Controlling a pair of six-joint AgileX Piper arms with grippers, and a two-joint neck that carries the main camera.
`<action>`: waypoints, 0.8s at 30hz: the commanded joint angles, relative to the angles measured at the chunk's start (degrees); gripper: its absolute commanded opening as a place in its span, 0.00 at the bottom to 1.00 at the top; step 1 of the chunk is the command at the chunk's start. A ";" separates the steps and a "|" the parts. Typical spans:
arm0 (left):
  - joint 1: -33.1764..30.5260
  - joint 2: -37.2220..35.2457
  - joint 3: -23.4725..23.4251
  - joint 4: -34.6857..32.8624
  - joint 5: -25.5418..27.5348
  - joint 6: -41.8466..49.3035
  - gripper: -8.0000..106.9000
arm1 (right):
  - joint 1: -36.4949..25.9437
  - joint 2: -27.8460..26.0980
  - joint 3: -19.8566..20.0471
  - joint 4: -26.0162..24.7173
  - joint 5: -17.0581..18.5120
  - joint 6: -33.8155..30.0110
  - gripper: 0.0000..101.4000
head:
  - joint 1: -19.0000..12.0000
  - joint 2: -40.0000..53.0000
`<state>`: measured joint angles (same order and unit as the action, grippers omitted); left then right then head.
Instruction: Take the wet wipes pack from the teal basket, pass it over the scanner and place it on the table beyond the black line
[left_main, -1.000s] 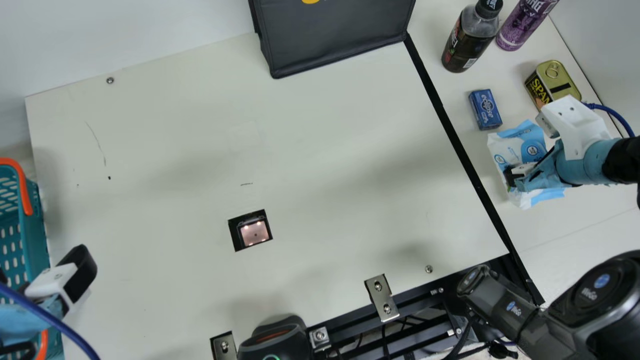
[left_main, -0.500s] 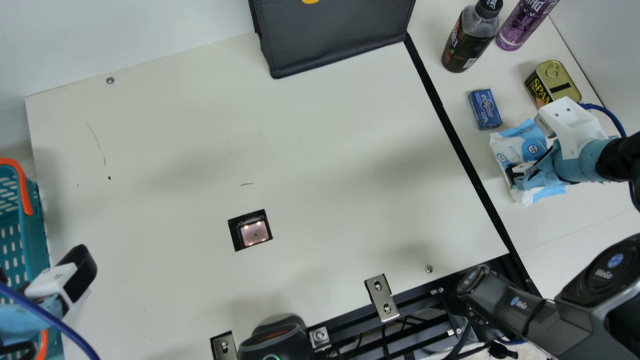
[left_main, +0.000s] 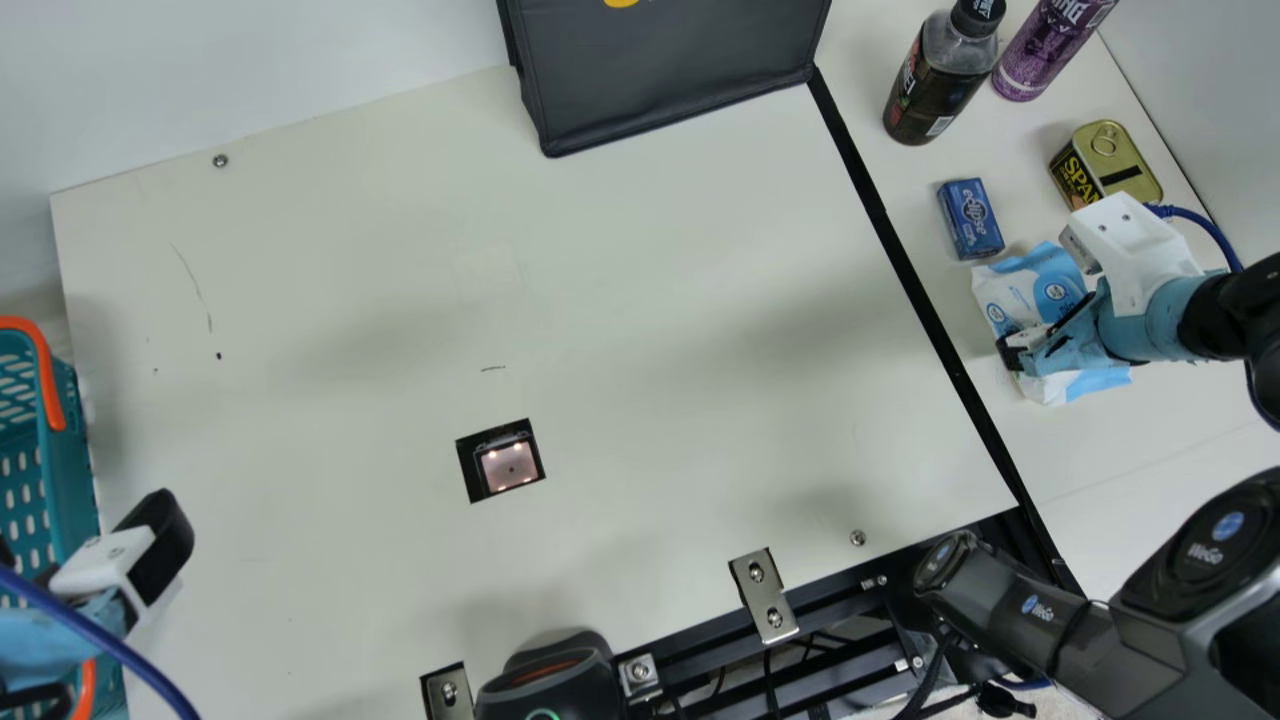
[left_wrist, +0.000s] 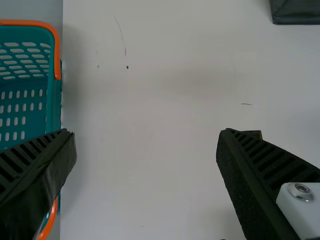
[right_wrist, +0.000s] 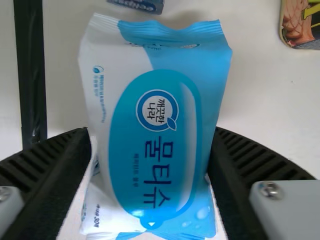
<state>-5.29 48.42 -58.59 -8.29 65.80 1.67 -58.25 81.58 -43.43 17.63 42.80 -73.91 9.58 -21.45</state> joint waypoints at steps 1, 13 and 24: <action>0.00 0.00 0.00 0.00 0.00 0.00 0.85 | 0.62 -0.73 -0.36 -0.59 0.44 1.27 0.92 | -1.66 -0.13; 0.00 0.00 0.00 0.00 0.00 0.00 0.85 | 9.43 -10.61 -7.87 -5.66 7.34 16.05 0.94 | -1.66 -0.13; 0.00 0.00 0.00 0.00 0.00 0.00 0.85 | 24.98 -20.08 -17.46 -12.93 15.15 37.51 0.94 | -1.66 -0.13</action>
<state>-5.29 48.42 -58.59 -8.29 65.80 1.67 -36.73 62.67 -59.64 5.42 57.21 -42.57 9.58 -21.45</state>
